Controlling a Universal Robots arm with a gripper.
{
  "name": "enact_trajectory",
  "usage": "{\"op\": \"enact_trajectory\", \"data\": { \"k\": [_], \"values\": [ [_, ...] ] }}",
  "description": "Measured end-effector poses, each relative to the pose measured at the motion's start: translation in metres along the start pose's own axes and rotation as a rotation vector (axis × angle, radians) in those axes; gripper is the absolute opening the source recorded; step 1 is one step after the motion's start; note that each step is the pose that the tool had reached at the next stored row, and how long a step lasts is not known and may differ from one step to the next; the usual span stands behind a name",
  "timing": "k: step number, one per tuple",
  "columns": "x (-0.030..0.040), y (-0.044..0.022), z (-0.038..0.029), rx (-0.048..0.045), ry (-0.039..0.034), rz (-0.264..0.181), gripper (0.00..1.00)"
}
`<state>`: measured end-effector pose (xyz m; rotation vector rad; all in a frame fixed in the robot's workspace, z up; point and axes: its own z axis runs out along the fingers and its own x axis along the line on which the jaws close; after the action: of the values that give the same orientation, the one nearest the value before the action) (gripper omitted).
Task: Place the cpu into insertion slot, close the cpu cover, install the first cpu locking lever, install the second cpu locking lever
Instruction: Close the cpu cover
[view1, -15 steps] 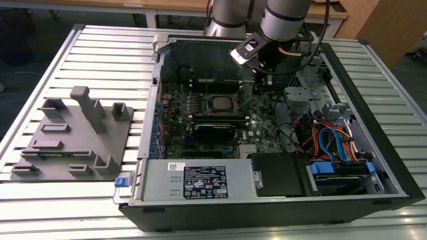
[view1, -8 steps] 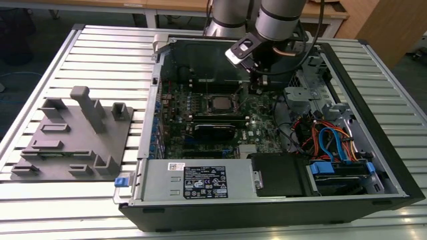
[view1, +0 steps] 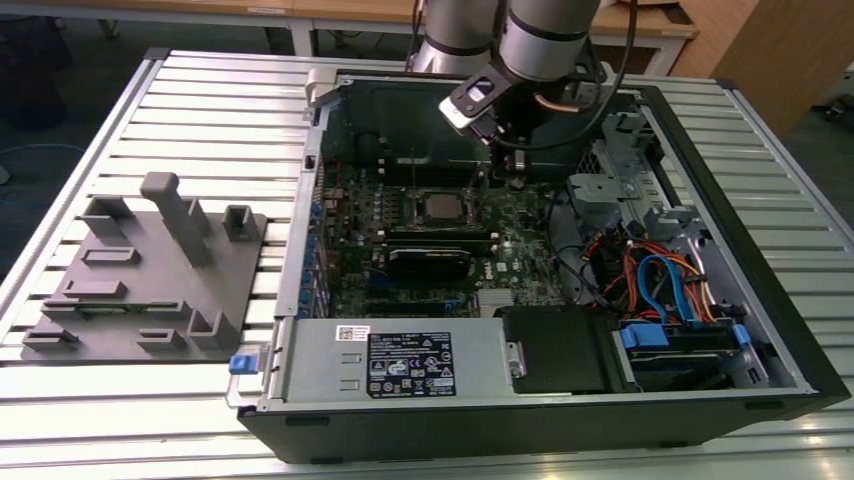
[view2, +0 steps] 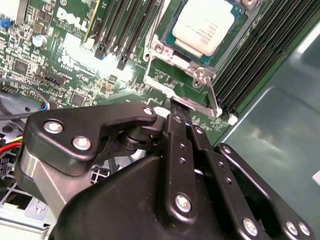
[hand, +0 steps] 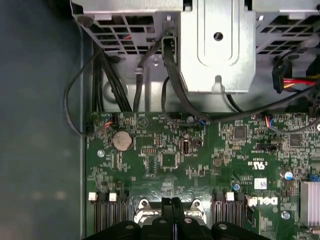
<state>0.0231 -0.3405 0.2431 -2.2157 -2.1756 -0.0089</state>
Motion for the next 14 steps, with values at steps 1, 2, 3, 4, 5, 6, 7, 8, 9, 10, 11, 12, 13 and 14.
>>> {"op": "enact_trajectory", "data": {
  "k": [1,2,3,4,5,6,7,8,9,10,11,12,13,14],
  "values": [
    [0.0000,-0.0014,0.0000,0.0000,-0.0001,0.000,0.10],
    [-0.0001,-0.0029,0.0001,0.0000,-0.0001,0.000,0.10],
    [-0.0001,-0.0042,0.0001,0.0000,-0.0001,0.000,0.10],
    [-0.0001,-0.0056,0.0002,0.0001,-0.0001,0.000,0.10],
    [-0.0001,-0.0067,0.0002,0.0001,-0.0002,0.000,0.10],
    [-0.0002,-0.0076,0.0003,0.0001,-0.0002,0.000,0.10],
    [-0.0002,-0.0084,0.0003,0.0000,-0.0001,0.000,0.10],
    [-0.0002,-0.0092,0.0004,0.0001,-0.0001,0.000,0.10],
    [-0.0002,-0.0101,0.0004,0.0001,-0.0002,0.000,0.10],
    [-0.0002,-0.0110,0.0005,0.0000,-0.0001,0.000,0.10],
    [-0.0002,-0.0120,0.0006,0.0001,-0.0001,0.000,0.10],
    [-0.0003,-0.0130,0.0006,0.0001,-0.0002,0.000,0.10],
    [-0.0003,-0.0139,0.0007,0.0001,-0.0002,0.000,0.10],
    [-0.0003,-0.0147,0.0007,0.0000,-0.0001,0.000,0.10]
  ]
}}
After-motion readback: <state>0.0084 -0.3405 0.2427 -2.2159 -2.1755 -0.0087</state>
